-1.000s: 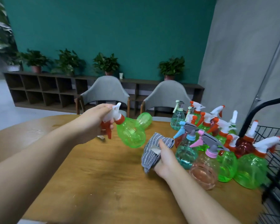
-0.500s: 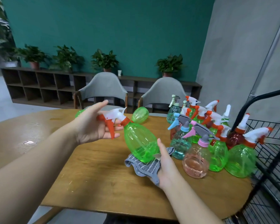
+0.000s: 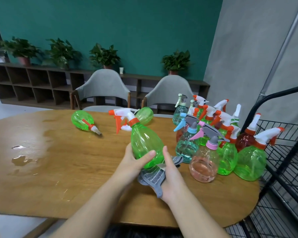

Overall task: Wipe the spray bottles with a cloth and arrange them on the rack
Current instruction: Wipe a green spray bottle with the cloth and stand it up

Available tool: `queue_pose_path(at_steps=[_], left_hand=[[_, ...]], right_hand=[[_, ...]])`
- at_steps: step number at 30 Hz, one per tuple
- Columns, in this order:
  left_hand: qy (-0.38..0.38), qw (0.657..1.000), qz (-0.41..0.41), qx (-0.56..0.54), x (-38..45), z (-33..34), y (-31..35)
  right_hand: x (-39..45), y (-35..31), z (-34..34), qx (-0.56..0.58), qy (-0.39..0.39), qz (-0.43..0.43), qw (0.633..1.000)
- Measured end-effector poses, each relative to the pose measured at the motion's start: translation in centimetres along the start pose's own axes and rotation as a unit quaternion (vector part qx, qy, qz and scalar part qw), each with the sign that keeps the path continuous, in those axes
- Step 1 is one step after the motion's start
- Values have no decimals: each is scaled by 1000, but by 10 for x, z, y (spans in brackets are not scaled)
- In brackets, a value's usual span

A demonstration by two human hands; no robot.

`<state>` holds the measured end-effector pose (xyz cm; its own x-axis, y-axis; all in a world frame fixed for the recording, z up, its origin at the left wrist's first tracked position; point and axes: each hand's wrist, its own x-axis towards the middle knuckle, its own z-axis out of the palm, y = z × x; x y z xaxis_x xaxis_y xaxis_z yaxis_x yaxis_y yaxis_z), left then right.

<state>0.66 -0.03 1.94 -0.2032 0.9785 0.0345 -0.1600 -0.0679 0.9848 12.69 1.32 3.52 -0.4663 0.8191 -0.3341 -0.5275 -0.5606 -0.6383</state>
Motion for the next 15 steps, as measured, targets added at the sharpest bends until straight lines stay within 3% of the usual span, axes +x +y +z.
queue_pose_path(at_steps=[5,8,12,15], left_hand=[[17,998,23,-50,4,0,-12],[15,997,27,-71,3,-3,-20],[3,993,15,-118,-2,2,-28],[9,990,25,-138,-5,5,-37]], right_hand=[[4,0,-11,-70,41,-38,996],[8,-3,-16,-133,119,-105,978],[10,-13,-11,-240,231,-228,915],[5,-22,4,-333,190,-315,868]])
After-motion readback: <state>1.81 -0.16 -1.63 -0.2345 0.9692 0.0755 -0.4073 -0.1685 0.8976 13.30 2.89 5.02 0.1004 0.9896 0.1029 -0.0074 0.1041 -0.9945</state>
